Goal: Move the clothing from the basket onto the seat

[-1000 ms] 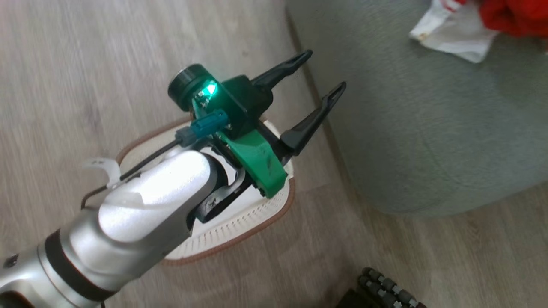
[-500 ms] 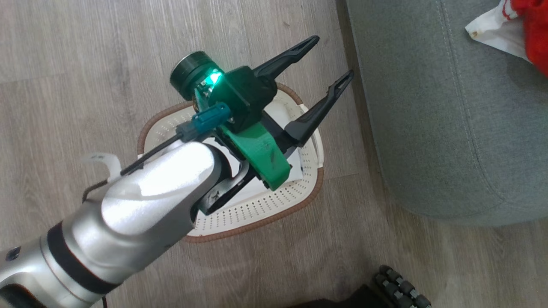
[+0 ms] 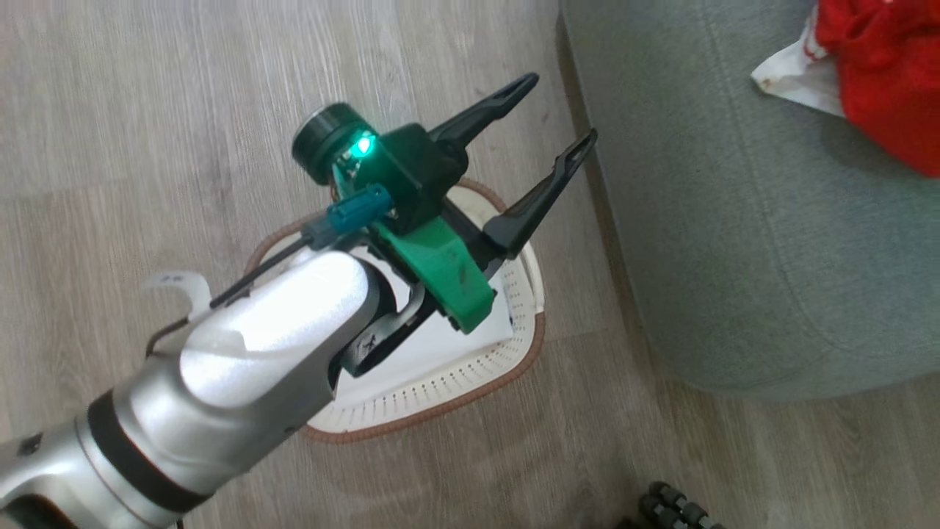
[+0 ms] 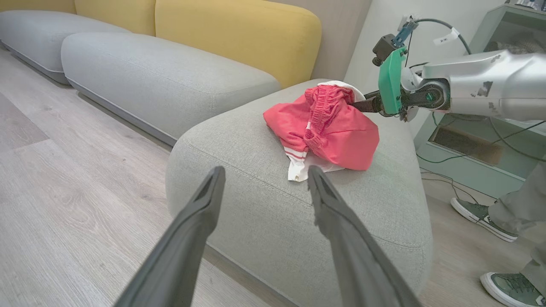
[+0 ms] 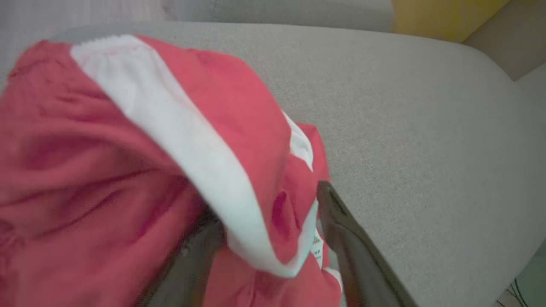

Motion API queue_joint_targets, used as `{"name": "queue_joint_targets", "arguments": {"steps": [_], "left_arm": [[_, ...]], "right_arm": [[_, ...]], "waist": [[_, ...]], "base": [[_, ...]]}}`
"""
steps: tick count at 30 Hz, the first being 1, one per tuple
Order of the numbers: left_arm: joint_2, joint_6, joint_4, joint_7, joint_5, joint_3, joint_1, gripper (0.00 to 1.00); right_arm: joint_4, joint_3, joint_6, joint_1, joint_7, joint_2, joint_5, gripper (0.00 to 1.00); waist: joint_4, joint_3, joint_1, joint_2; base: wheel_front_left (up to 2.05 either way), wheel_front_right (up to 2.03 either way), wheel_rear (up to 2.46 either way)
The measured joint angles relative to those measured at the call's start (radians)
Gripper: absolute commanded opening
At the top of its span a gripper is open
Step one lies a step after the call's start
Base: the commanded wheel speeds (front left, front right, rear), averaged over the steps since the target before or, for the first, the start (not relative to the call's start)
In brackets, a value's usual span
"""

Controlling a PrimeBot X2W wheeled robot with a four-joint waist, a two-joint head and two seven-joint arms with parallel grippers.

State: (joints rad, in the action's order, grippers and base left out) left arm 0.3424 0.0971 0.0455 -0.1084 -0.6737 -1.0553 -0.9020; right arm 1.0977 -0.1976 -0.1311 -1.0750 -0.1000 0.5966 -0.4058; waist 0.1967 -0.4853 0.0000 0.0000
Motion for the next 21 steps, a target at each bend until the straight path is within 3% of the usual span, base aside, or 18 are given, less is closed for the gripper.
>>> {"name": "queue_joint_targets", "arguments": {"steps": [13, 21], "left_arm": [[0.003, 0.018, 0.028, -0.04, -0.049, -0.003, 0.115, 1.0], [0.003, 0.035, 0.026, -0.062, -0.071, -0.001, 0.164, 1.0]], "right_arm": [[-0.13, -0.197, 0.0, 0.072, -0.226, 0.036, -0.137, 1.0], [-0.264, -0.202, 0.0, 0.098, -0.223, 0.091, -0.238, 1.0]], "waist": [[0.054, 0.183, 0.0, 0.0], [0.075, 0.276, 0.0, 0.0001]], "base": [[0.0, 0.0, 0.0], [0.0, 0.0, 0.0]]}}
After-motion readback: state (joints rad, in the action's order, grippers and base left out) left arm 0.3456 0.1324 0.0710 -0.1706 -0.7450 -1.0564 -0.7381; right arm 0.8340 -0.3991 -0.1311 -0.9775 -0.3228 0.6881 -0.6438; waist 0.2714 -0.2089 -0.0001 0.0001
